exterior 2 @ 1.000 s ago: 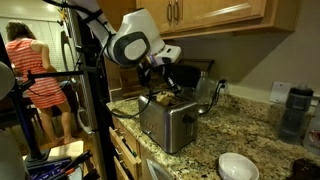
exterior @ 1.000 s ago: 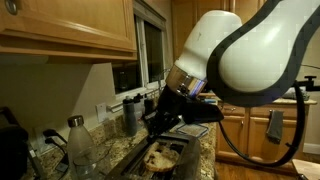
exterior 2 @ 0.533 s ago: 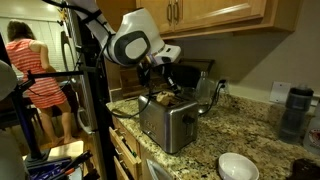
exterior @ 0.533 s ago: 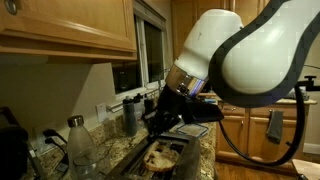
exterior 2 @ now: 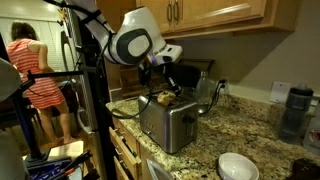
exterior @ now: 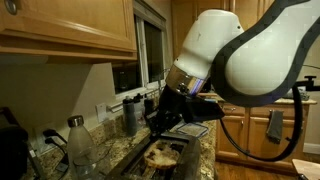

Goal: Put two slices of bread in the toaster

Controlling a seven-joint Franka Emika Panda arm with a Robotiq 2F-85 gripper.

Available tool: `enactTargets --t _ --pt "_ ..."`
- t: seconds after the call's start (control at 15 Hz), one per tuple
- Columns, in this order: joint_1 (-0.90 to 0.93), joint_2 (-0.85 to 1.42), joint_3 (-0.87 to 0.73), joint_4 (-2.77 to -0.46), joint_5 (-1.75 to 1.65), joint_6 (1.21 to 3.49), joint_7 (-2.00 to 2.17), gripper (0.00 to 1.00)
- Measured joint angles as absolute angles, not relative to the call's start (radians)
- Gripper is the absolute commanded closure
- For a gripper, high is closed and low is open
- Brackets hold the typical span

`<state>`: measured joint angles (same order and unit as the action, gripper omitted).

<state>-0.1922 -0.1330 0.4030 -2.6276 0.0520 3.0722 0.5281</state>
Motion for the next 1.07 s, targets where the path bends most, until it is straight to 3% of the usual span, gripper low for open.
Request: enactTargets --t 1.07 --pt "-0.252 -0.192 0.500 -2.627 -0.008 3.023 0.616 0.92"
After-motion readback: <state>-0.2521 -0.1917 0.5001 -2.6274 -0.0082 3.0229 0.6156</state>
